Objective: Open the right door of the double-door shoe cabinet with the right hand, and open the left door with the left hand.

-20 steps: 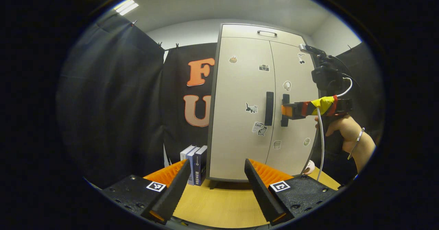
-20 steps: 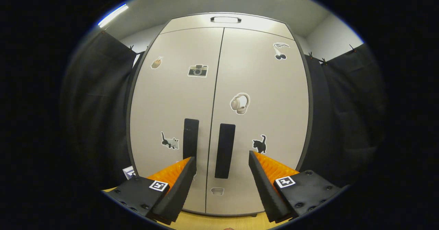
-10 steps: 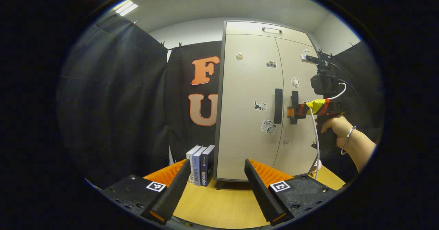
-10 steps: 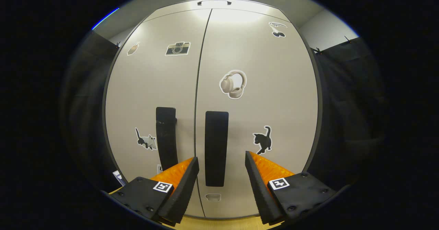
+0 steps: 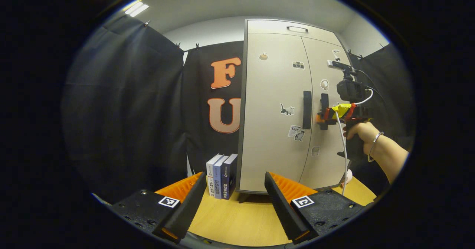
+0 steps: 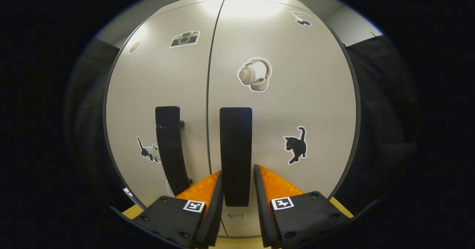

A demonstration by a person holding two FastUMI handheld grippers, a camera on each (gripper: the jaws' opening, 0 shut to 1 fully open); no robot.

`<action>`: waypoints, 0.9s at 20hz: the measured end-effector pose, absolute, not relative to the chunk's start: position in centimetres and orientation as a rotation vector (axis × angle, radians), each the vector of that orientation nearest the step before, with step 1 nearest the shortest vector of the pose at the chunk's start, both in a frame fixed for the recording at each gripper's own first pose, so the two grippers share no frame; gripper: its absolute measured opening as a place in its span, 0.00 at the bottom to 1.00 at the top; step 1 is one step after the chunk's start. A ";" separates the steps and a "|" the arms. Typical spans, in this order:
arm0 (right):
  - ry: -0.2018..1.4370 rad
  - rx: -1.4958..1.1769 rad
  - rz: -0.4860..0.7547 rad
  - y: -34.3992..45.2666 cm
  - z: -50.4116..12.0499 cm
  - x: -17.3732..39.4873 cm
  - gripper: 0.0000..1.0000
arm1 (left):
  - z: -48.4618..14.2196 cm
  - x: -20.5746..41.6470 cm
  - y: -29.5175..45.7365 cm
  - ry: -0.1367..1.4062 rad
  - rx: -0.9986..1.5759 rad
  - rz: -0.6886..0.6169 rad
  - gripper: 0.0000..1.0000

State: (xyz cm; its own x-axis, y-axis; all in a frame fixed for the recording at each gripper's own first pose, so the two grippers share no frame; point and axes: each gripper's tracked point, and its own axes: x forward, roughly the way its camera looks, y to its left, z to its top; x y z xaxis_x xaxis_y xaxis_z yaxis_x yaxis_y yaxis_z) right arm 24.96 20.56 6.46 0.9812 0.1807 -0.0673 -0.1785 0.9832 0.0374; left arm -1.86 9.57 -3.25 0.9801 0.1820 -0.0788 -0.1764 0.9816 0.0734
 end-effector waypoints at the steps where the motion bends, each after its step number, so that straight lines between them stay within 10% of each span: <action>1: 0.074 0.035 0.177 20.8 6.4 25.1 0.44 | -3.2 -2.0 9.7 0.085 0.066 0.182 0.92; 18: 0.100 0.035 0.235 19.7 6.1 22.1 0.23 | -2.4 -6.0 8.8 0.076 0.046 0.192 0.92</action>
